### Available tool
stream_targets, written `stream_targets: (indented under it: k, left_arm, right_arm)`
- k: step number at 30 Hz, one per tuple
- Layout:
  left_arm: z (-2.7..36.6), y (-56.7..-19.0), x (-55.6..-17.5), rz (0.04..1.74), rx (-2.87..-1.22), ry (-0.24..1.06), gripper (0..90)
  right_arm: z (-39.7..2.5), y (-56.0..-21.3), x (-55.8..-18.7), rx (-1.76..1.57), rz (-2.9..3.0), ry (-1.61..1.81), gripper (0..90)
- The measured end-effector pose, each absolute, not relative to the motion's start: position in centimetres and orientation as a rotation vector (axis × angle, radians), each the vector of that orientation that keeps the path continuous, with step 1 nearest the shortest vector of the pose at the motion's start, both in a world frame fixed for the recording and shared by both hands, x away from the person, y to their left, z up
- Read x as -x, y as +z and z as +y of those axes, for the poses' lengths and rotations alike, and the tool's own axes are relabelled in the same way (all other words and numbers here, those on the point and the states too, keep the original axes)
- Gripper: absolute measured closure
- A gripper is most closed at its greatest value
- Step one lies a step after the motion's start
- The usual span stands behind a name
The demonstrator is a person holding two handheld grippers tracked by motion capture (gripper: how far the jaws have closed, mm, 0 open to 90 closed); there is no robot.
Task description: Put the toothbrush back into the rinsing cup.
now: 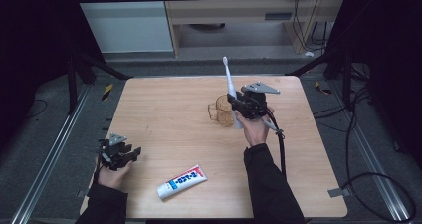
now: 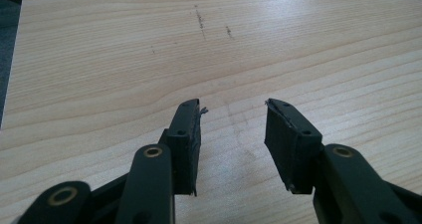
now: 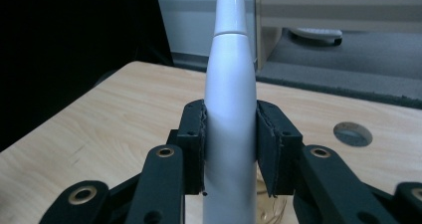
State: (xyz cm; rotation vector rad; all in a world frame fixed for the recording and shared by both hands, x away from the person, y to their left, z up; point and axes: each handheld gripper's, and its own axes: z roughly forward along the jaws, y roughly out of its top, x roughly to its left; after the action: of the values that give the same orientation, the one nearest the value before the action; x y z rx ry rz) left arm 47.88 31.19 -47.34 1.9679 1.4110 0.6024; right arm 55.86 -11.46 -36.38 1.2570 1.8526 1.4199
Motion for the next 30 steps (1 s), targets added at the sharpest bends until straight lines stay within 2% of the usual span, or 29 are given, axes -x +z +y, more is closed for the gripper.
stream_targets:
  k: [30]
  left_arm:
    - [31.2, -47.4, -47.9, 1.412, -1.968, 0.6, 56.9]
  right_arm:
    - [-9.7, -37.1, -61.0, -1.285, 1.578, 1.492, 66.7]
